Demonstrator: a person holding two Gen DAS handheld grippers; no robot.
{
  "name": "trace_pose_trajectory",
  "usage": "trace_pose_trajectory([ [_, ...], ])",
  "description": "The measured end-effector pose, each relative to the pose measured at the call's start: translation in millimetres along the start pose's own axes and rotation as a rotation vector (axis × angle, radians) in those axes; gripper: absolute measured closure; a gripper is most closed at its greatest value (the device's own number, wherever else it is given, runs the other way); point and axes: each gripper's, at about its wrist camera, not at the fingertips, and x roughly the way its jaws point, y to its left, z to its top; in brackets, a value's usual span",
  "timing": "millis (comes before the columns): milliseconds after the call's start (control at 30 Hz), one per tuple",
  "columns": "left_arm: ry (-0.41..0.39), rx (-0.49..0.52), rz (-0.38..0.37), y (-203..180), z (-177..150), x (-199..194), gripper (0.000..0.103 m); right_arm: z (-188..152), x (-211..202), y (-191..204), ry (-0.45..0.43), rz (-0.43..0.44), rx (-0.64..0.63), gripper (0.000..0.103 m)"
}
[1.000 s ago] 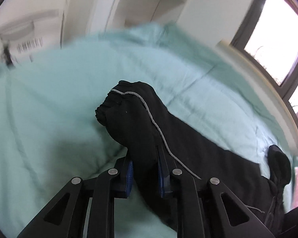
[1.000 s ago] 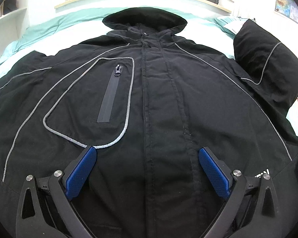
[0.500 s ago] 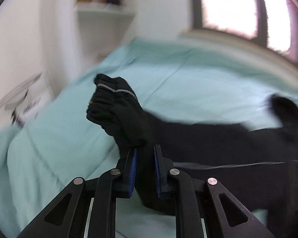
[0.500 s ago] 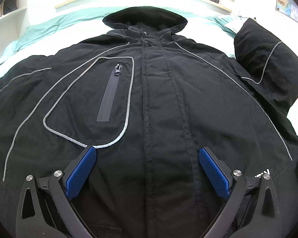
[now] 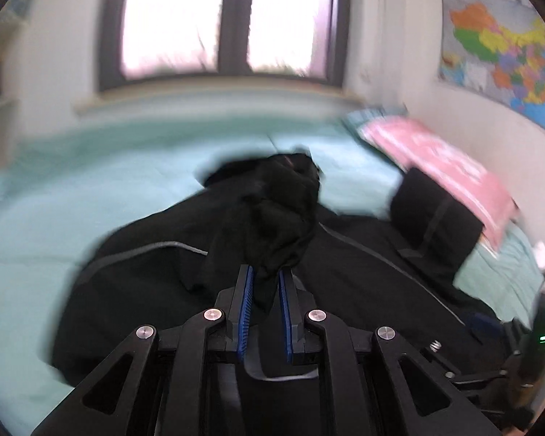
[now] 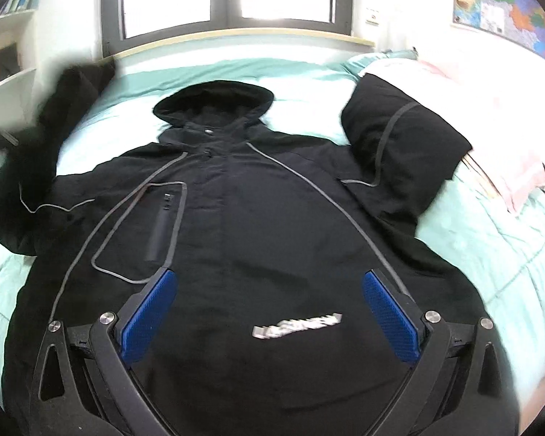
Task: Fold large clothes
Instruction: 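Carry the held sleeve across the jacket body with the left gripper, release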
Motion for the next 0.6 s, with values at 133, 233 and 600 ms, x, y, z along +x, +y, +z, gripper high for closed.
trace_pose_trajectory([
  [133,0.205,-0.081,-0.063,-10,-30,93,0.094,-2,5,-26,0.044,-0.006,0.014,0.000],
  [233,0.325,-0.144,-0.087,-8,-56,143,0.095,-1,11,-36,0.074,-0.005,-0.004,0.000],
  [600,0.109,-0.205,-0.150,31,-22,31,0.044,59,55,10,0.210,0.379,-0.016,0.007],
])
